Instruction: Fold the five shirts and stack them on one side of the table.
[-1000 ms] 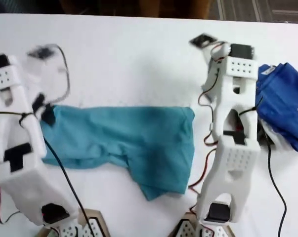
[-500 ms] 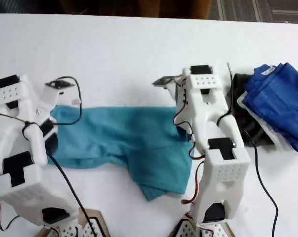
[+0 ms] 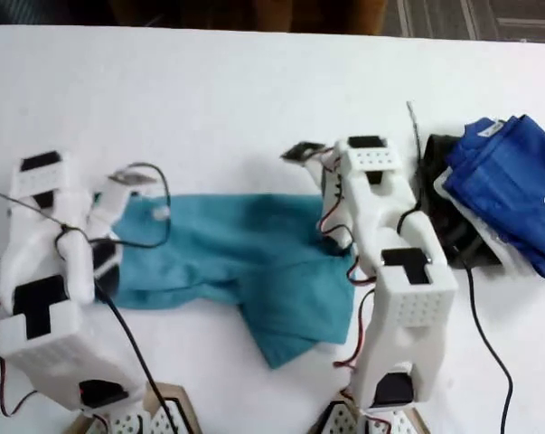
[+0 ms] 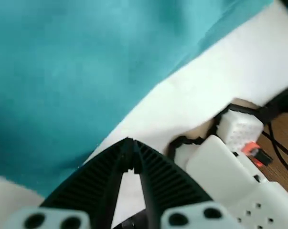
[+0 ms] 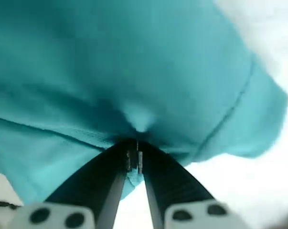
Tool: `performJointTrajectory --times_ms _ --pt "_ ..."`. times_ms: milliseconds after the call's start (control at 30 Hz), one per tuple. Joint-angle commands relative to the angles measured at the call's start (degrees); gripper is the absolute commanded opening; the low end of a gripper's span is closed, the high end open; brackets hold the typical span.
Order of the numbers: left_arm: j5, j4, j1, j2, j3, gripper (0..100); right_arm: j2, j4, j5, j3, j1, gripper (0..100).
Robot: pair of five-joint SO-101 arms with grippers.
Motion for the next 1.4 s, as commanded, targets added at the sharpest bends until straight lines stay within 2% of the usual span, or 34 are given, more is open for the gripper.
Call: performJointTrajectory --times_ms 0,267,400,600,800,1000,1200,1367 --pt "-0.4 0.7 2.8 -1.8 2.3 2 2.4 1.2 -0.4 -5.8 4.2 1.8" --pt "-0.4 0.7 3.0 -1.9 3.1 2 3.8 11.6 -0.4 -17.5 5.5 1.8" --pt "-0.4 0.8 2.2 -3.5 2.9 2 3.7 18.0 -0.5 -20.1 3.8 1.8" --pt "-1.2 0.4 1.1 -14.0 2.5 3 -1.3 17.9 -0.5 -18.8 3.4 1.8" --pt "-10.8 -6.2 -2.7 -21.5 2.6 3 -10.2 17.9 -0.5 -11.0 3.2 1.8" --pt "-20.0 -13.9 -8.6 -21.5 3.2 16 -18.0 17.9 -0.5 -3.1 3.1 1.8" --pt "-28.2 -17.1 -8.6 -21.4 8.5 16 -19.8 17.8 -0.5 -1.8 3.1 1.8" --pt "-28.9 -26.2 -7.4 -21.5 17.5 16 -19.8 17.8 -0.5 -1.7 3.1 1.8"
